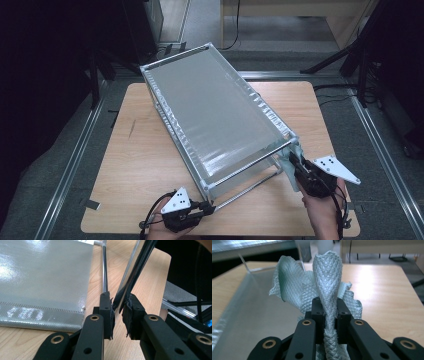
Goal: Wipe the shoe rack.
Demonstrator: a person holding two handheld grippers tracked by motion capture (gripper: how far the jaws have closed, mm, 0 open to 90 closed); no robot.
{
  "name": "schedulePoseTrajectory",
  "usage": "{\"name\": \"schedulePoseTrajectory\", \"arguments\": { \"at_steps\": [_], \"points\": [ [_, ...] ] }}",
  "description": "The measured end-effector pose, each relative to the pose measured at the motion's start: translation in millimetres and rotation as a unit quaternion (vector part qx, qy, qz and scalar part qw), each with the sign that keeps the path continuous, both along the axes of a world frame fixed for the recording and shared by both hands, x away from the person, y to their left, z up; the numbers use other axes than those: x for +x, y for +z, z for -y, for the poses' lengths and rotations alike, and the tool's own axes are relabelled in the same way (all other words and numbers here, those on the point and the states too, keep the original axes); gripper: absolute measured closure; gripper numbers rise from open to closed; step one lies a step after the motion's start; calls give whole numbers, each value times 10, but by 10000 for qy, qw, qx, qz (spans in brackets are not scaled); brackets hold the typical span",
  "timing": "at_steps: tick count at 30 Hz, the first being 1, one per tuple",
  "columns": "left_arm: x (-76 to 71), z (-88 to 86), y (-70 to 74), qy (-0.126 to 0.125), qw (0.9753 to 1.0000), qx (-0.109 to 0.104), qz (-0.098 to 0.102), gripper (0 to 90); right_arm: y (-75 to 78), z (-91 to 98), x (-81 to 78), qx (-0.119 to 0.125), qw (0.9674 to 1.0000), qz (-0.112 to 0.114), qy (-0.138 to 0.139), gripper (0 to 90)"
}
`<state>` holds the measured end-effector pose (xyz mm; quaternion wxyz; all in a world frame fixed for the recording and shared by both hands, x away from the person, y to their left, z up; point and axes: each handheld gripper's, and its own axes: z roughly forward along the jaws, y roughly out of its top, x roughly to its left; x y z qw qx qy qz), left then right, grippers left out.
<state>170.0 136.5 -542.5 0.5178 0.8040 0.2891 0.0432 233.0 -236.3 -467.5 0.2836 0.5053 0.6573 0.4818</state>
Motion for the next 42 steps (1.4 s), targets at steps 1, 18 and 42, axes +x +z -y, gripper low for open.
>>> {"name": "schedulePoseTrajectory", "arguments": {
  "at_steps": [1, 18, 42],
  "points": [
    [-1, 1, 0, 5, 10000, 5, 4, 782, -56, 7, 24, -22, 9999, -112, -2, 816],
    [5, 2, -7, 10, 10000, -5, -5, 781, -393, -30, 173, -209, 9957, -907, -5, 806],
    [3, 5, -12, 8, 10000, 2, -10, 782, -586, 67, 233, -797, 9884, -1262, 283, 802]
  ]
}}
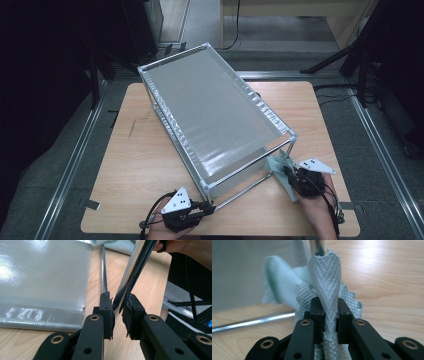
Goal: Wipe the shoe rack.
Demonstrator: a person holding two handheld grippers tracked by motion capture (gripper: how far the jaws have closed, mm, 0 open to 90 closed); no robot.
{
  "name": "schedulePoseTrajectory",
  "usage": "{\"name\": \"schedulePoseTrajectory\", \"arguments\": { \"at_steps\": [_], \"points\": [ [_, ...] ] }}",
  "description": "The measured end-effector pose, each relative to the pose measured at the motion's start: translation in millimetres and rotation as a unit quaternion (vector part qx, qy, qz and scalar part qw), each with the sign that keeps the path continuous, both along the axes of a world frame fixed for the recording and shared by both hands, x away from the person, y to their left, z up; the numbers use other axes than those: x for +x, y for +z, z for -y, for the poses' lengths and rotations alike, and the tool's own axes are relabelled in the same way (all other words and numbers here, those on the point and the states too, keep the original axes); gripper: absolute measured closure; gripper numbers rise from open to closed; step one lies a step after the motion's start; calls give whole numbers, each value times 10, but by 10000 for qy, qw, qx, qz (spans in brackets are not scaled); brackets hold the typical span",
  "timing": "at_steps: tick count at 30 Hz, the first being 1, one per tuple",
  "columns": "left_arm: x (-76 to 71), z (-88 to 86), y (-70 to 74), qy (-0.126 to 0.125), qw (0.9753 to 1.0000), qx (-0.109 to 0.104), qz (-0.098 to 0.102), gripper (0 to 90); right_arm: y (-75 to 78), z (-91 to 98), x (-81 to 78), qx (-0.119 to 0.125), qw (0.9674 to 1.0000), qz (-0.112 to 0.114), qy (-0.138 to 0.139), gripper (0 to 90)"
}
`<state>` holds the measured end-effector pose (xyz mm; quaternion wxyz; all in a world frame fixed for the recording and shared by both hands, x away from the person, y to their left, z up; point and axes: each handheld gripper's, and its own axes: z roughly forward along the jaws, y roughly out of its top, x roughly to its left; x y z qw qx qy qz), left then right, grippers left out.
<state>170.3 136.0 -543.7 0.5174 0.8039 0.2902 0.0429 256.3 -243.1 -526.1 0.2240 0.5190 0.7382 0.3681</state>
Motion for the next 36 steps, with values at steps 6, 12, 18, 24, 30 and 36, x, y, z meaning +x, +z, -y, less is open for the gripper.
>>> {"name": "schedulePoseTrajectory", "arguments": {
  "at_steps": [6, 12, 18, 24, 30, 36],
  "points": [
    [1, 1, 0, -1, 10000, 3, -3, 782, 146, 263, -9, 136, 9996, 98, -235, 809],
    [1, 5, 2, -1, 10000, 15, -6, 782, 9, 194, 64, 215, 9986, 115, -459, 807],
    [6, 3, -1, -18, 10000, 16, -13, 782, 208, 105, 72, 497, 9953, 691, -452, 809],
    [11, 9, -5, -15, 10000, 17, -6, 782, 591, 44, -78, 827, 9860, 1437, -203, 827],
    [6, 15, -5, 14, 10000, 9, -6, 782, 793, 10, -152, 734, 9813, 1766, -220, 847],
    [6, 15, -3, 5, 10000, 38, 1, 783, 371, 198, -44, 495, 9949, 800, -358, 747]
  ]
}}
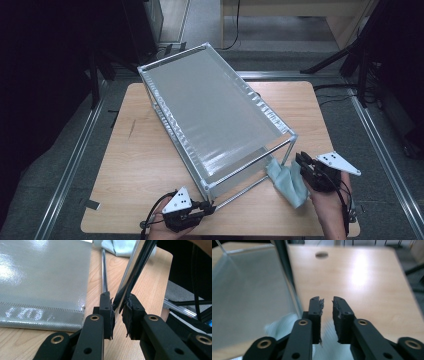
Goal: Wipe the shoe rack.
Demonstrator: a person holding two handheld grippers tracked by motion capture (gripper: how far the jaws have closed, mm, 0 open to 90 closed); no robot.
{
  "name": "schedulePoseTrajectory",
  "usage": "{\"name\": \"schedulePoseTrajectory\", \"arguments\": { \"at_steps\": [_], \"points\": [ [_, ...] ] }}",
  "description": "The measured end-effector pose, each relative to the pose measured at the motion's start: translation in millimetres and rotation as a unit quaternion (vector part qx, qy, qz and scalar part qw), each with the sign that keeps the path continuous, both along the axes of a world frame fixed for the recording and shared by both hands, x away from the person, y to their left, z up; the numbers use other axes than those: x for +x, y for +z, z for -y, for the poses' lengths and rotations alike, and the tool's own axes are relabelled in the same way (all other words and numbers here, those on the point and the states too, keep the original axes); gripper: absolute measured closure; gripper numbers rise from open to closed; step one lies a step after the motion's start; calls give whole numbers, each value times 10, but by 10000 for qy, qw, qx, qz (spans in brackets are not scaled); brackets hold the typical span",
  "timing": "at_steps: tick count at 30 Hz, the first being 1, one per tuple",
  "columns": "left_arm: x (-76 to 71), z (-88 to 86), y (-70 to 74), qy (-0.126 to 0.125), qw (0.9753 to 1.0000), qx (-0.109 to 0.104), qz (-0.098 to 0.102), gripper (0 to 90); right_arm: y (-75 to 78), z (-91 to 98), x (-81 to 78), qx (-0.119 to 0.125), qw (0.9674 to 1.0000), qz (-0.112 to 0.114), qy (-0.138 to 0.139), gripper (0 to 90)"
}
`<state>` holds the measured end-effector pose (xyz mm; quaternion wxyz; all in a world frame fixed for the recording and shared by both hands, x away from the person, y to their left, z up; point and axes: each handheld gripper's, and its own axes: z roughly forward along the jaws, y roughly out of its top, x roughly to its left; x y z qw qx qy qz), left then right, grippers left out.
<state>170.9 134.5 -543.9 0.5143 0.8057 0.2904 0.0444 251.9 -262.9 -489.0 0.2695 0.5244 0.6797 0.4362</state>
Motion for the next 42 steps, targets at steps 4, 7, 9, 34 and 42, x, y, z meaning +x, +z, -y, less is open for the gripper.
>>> {"name": "schedulePoseTrajectory", "arguments": {
  "at_steps": [4, 7, 9, 34, 42],
  "points": [
    [3, -1, 1, -14, 10000, 2, -2, 783, -130, 73, -20, 349, 9966, -605, 443, 476],
    [4, -1, 2, -16, 10000, 12, 1, 783, -195, -4, -63, 187, 9935, -974, 554, 333],
    [2, 0, 4, -13, 10000, 30, 10, 783, -279, -90, -101, -146, 9915, -1206, 474, 254],
    [3, -4, 1, -32, 10000, 32, 26, 784, -465, 49, 116, 55, 9963, -628, -588, 832],
    [-5, 5, 6, -36, 9999, 89, 71, 788, -86, -52, 154, 360, 9992, 51, -154, 829]
  ]
}}
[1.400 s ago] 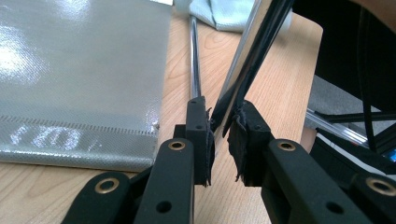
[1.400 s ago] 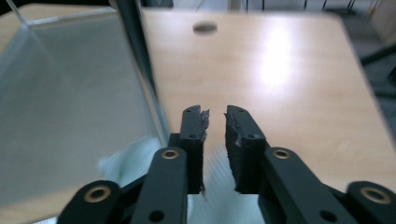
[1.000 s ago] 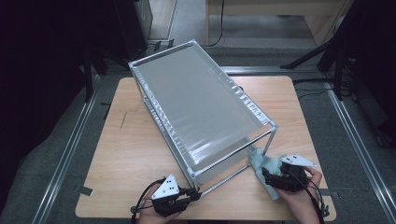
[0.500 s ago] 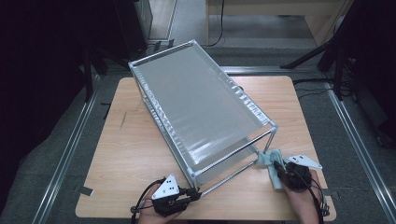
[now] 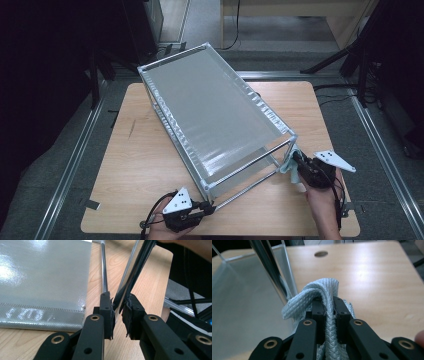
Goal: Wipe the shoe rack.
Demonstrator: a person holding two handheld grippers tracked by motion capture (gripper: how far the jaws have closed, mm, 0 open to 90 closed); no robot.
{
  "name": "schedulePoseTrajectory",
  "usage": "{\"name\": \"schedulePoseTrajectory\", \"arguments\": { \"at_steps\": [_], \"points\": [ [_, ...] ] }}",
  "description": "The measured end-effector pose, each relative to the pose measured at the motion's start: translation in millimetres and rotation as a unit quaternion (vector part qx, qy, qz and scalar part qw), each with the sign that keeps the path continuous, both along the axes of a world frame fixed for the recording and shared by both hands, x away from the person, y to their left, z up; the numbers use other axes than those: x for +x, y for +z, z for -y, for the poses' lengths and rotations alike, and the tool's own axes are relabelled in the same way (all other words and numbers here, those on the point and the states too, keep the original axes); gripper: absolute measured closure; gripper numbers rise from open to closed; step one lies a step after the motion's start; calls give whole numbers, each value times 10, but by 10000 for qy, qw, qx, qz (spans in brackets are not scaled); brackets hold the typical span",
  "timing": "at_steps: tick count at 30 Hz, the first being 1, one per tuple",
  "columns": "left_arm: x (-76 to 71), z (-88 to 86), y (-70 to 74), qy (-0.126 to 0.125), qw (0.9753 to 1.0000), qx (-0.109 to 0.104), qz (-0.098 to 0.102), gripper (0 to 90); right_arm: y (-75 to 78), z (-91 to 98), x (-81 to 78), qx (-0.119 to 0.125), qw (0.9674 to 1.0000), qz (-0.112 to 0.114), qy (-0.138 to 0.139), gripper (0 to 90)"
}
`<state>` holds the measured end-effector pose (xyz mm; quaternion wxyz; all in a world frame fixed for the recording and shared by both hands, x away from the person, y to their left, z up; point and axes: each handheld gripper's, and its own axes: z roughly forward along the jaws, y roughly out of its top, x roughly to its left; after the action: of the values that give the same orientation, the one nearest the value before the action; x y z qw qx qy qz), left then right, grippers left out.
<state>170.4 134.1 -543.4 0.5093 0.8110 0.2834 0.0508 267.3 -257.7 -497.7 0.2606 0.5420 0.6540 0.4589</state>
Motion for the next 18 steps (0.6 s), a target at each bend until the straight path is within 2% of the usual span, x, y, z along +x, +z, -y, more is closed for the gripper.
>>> {"name": "schedulePoseTrajectory", "arguments": {
  "at_steps": [4, 9, 11, 13, 18],
  "points": [
    [-1, -1, -3, -3, 10000, -15, -5, 789, 229, 5, -13, 73, 9993, 372, 48, 830],
    [2, -4, -5, -6, 10000, -27, -7, 788, 508, 2, -116, 123, 9953, 951, 159, 827],
    [3, -5, -5, -14, 10000, -17, -6, 788, 517, -6, -125, 52, 9954, 931, 201, 825],
    [1, -3, -5, -9, 10000, -24, -16, 788, 437, -9, -105, 35, 9966, 785, 240, 824],
    [-1, -1, -6, -4, 10000, -21, -5, 789, 39, -54, -44, -175, 9993, 203, 267, 824]
  ]
}}
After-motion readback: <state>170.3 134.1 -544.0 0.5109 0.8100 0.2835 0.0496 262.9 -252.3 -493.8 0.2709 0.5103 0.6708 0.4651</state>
